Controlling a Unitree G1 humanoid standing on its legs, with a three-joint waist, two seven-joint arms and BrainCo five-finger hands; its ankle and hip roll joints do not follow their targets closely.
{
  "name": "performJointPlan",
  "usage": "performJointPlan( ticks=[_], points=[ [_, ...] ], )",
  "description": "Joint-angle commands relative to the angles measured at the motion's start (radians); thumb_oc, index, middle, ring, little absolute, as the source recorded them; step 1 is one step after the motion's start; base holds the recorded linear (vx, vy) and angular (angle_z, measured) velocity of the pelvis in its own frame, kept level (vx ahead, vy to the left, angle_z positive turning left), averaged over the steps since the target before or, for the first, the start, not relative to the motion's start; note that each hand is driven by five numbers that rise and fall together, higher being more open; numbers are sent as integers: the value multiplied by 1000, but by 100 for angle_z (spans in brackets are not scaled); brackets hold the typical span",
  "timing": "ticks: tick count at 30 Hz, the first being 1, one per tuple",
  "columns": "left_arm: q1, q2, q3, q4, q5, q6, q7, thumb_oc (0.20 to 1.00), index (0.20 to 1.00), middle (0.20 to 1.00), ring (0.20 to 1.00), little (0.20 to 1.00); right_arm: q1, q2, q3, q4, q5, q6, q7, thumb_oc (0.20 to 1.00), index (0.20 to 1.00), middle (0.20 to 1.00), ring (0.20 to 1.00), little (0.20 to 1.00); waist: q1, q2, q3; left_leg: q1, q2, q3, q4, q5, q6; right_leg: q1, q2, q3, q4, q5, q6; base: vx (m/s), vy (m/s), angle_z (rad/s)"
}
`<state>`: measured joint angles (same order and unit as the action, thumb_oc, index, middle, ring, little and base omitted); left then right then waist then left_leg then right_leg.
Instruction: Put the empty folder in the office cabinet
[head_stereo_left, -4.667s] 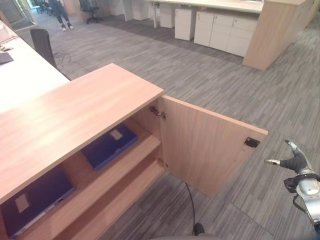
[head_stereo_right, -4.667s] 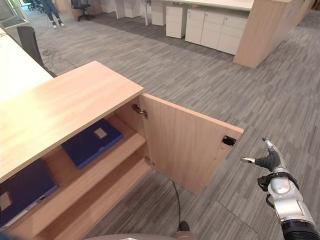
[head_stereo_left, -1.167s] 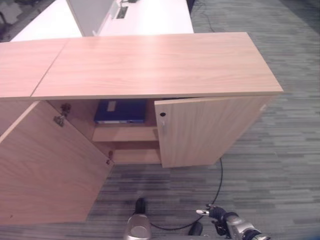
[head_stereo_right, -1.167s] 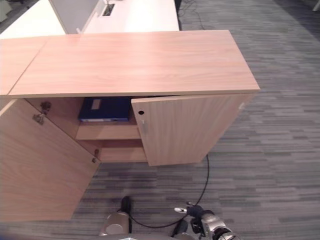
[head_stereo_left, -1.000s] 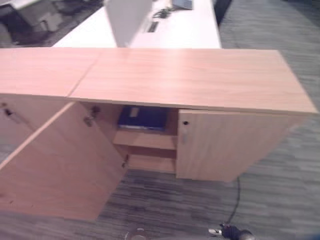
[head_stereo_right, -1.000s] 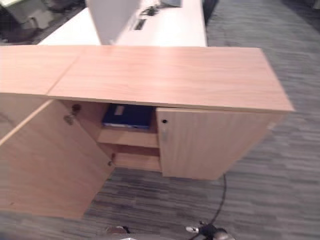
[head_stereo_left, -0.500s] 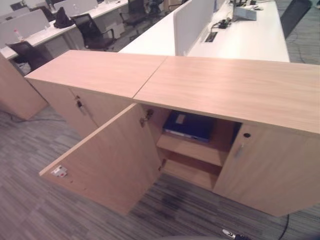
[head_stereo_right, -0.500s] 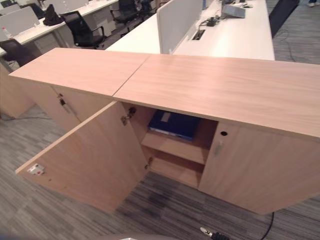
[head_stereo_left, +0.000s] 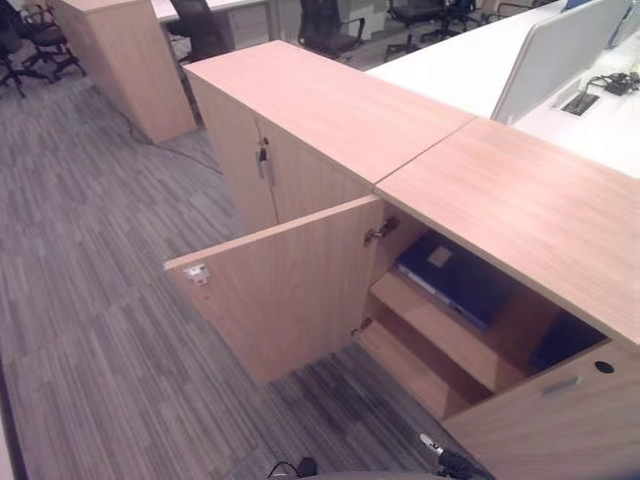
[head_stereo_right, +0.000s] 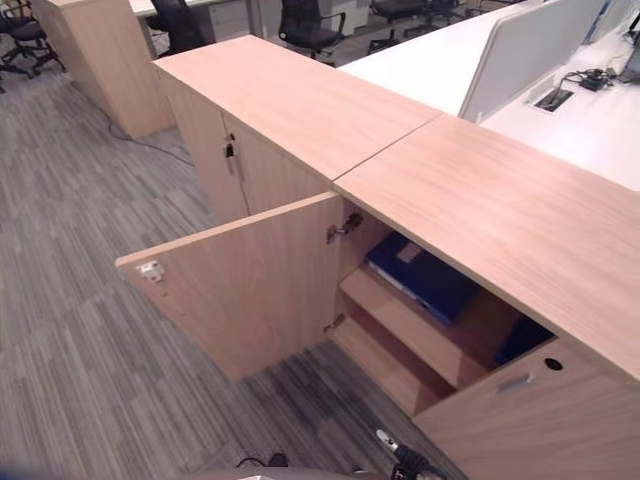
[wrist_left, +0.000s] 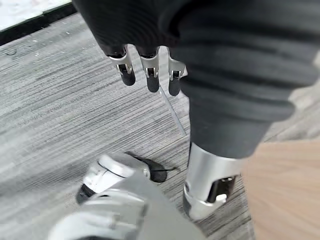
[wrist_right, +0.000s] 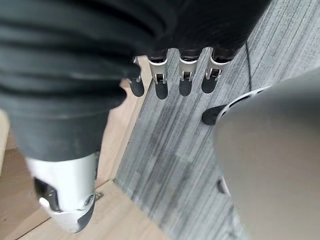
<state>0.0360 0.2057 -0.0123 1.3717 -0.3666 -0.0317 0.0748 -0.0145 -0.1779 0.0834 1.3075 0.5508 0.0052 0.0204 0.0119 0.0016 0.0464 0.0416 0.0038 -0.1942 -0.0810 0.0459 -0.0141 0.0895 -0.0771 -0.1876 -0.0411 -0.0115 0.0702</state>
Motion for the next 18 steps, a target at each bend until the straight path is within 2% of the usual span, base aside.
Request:
performJointPlan(
  ticks=[1, 2, 3, 5, 7, 9, 10, 12, 15, 16, 17, 18],
  points=[
    [-70, 56, 48, 17, -47, -47, 57, 1000, 1000, 1000, 1000, 1000, -1, 18, -5, 32, 9, -31, -14, 1000, 1000, 1000, 1000, 1000, 14, -47, 17, -82, -10, 105, 108, -71, -41, -26, -11, -38, 44, -62, 9, -80, -207, 11],
    [-82, 61, 44, 6, -52, -54, 69, 1000, 1000, 1000, 1000, 1000, -3, 12, -12, 37, 11, -33, -20, 1000, 1000, 1000, 1000, 1000, 12, -56, 32, -122, 9, 142, 160, -69, -55, -24, -16, -56, 37, -60, 7, -138, -163, 30],
    [-92, 73, 51, -18, -61, -60, 80, 1000, 1000, 1000, 1000, 1000, -12, -1, -21, 39, 8, -34, -33, 1000, 1000, 1000, 1000, 1000, 3, -63, 42, -152, 44, 211, 195, -66, -61, -27, -20, -69, 32, -53, 7, -115, -62, 44],
    [-88, 93, 61, -45, -48, -70, 91, 1000, 1000, 1000, 1000, 1000, -23, -9, -26, 50, 8, -40, -47, 1000, 1000, 1000, 1000, 1000, 14, -69, 39, -149, 84, 249, 215, -79, -63, -19, -8, -58, 6, -39, 3, -25, -56, 51],
    [-86, 99, 65, -52, -43, -77, 96, 1000, 1000, 1000, 1000, 1000, -24, -11, -30, 56, 11, -41, -45, 1000, 1000, 1000, 1000, 1000, 19, -73, 35, -149, 99, 230, 217, -76, -71, -13, -4, -48, -7, -35, 4, 22, -33, 0],
    [-91, 122, 78, -101, -35, -100, 123, 1000, 1000, 1000, 1000, 1000, -5, -15, -33, 61, -5, -47, -41, 1000, 1000, 1000, 1000, 1000, 23, -74, 25, -125, 152, 175, 163, -45, -83, -11, 5, -38, -24, -37, 8, 23, -3, -22],
    [-90, 122, 78, -101, -35, -100, 123, 1000, 1000, 1000, 1000, 1000, -5, -15, -33, 61, -5, -47, -41, 1000, 1000, 1000, 1000, 1000, 24, -74, 25, -122, 153, 175, 159, -44, -83, -10, 6, -38, -24, -37, 8, 18, 18, -26],
    [-87, 165, 89, -184, 1, -116, 159, 1000, 1000, 1000, 1000, 1000, 21, -25, -63, 58, 3, -58, -44, 1000, 1000, 1000, 1000, 1000, 22, -63, 12, -104, 194, 140, 72, 5, -97, -9, 18, -39, -38, -46, 11, 11, 54, -11],
    [-83, 162, 95, -230, -3, -126, 166, 1000, 1000, 1000, 1000, 1000, 41, -26, -104, 59, 48, -68, -50, 1000, 1000, 1000, 1000, 1000, 15, -49, 1, -80, 215, 172, 25, 23, -107, -6, 25, -57, -46, -50, 14, 28, 114, 13],
    [-54, 574, 287, -180, -75, -74, -10, 1000, 1000, 1000, 1000, 1000, 56, -108, -176, 69, 96, -64, 11, 1000, 1000, 1000, 1000, 1000, 21, -5, -14, -51, 216, 179, -1, 15, -117, -7, 22, -51, -46, -48, 24, 55, 224, 17],
    [-20, 470, 253, -302, -58, -129, 66, 1000, 1000, 1000, 1000, 1000, 72, -78, -213, 81, 123, -59, 0, 1000, 1000, 1000, 1000, 1000, 22, -3, -15, -47, 204, 176, -3, 7, -122, -4, 10, -59, -46, -42, 31, 48, 229, 16],
    [-18, 467, 254, -306, -56, -127, 68, 1000, 1000, 1000, 1000, 1000, 73, -80, -214, 80, 123, -58, 0, 1000, 1000, 1000, 1000, 1000, 21, -2, -17, -50, 203, 175, -5, 11, -121, -7, 9, -60, -46, -40, 31, 43, 203, -7]
  ],
)
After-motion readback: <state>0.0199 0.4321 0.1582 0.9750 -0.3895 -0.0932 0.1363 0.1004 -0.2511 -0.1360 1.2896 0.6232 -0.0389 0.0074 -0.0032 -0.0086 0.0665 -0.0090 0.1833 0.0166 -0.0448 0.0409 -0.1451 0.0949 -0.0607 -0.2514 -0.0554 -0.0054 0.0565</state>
